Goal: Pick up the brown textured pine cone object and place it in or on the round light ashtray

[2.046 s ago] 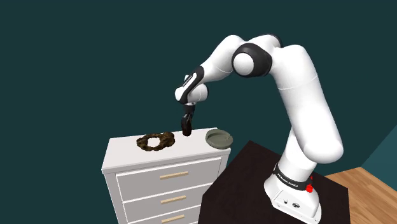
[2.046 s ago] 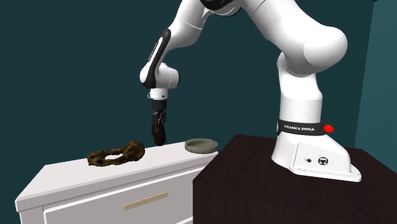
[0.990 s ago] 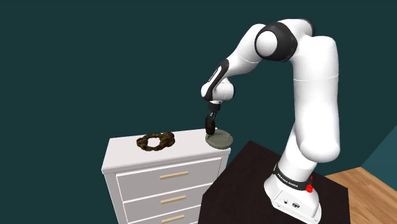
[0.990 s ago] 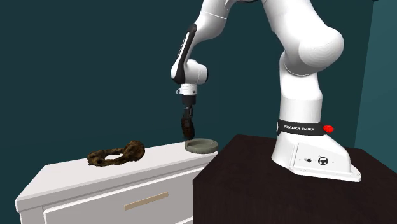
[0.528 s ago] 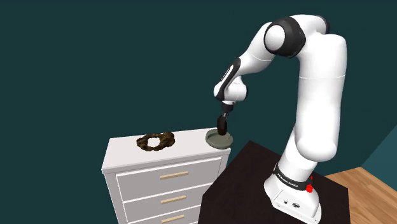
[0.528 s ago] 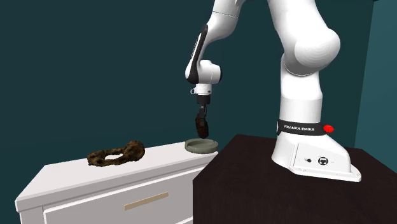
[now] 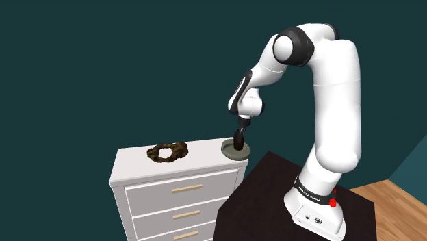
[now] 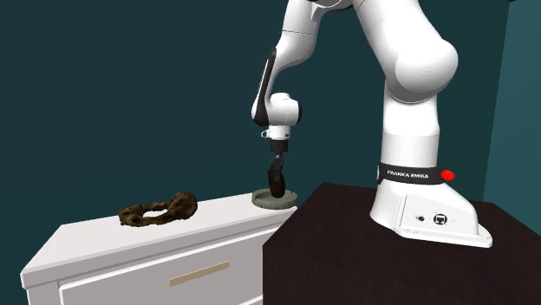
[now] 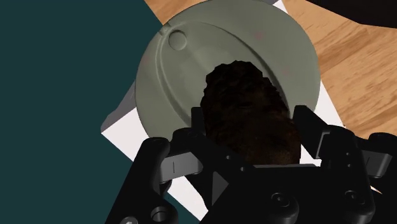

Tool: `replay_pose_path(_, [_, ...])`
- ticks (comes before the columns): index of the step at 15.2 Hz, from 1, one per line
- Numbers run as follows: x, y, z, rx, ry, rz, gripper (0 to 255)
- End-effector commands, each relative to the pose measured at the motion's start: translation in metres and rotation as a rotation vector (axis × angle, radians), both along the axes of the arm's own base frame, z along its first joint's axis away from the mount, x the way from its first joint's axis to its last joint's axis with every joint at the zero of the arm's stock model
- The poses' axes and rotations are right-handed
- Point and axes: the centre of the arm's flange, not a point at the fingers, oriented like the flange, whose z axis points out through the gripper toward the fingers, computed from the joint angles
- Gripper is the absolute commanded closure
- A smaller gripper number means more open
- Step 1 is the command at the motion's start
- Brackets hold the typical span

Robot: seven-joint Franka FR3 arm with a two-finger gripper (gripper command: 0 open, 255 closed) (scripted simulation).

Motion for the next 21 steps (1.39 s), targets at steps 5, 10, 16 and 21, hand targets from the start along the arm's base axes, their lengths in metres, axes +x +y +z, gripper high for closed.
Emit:
replay_pose_path(5, [-0.001, 0.001, -0.034, 0.0, -0.001, 0.0, 255])
replay_pose_path(10, [-0.001, 0.001, -0.034, 0.0, -0.001, 0.0, 255])
replay_pose_path(16, [0.0, 0.0, -0.032, 0.0, -0.001, 0.0, 0])
replay_pose_path(21, [-0.001, 0.0, -0.007, 0.0, -0.001, 0.0, 0])
